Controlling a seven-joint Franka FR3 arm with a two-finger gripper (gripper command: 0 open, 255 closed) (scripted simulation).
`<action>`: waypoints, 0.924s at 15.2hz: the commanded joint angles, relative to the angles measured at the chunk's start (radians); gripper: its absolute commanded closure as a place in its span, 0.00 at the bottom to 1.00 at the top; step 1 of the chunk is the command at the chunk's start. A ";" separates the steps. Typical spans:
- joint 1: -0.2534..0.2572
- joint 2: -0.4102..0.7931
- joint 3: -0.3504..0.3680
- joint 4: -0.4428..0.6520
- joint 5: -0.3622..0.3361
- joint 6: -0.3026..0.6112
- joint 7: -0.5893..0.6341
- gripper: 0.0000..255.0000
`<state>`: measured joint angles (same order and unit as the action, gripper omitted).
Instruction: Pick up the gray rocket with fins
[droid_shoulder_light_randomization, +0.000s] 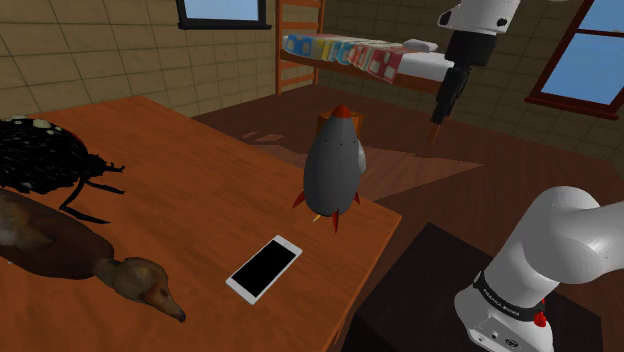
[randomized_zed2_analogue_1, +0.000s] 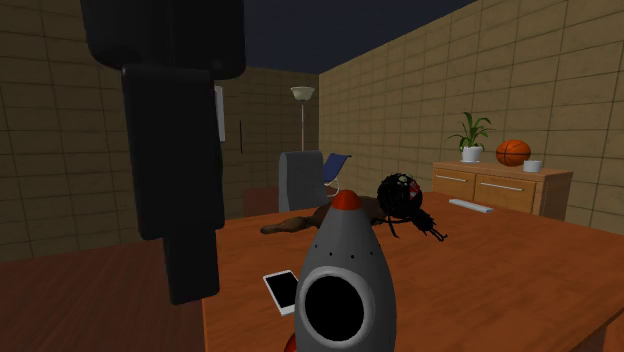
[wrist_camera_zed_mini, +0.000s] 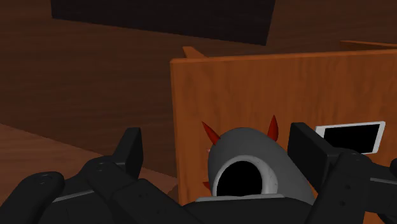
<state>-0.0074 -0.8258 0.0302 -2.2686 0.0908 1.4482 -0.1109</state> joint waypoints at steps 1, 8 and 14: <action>0.000 0.000 0.000 0.000 0.000 0.000 0.000 0.00; -0.049 -0.077 0.243 -0.184 0.099 0.200 0.361 0.00; -0.112 -0.026 0.483 -0.244 0.169 0.379 0.679 0.00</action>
<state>-0.1085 -0.8571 0.4718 -2.5007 0.2488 1.7968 0.5069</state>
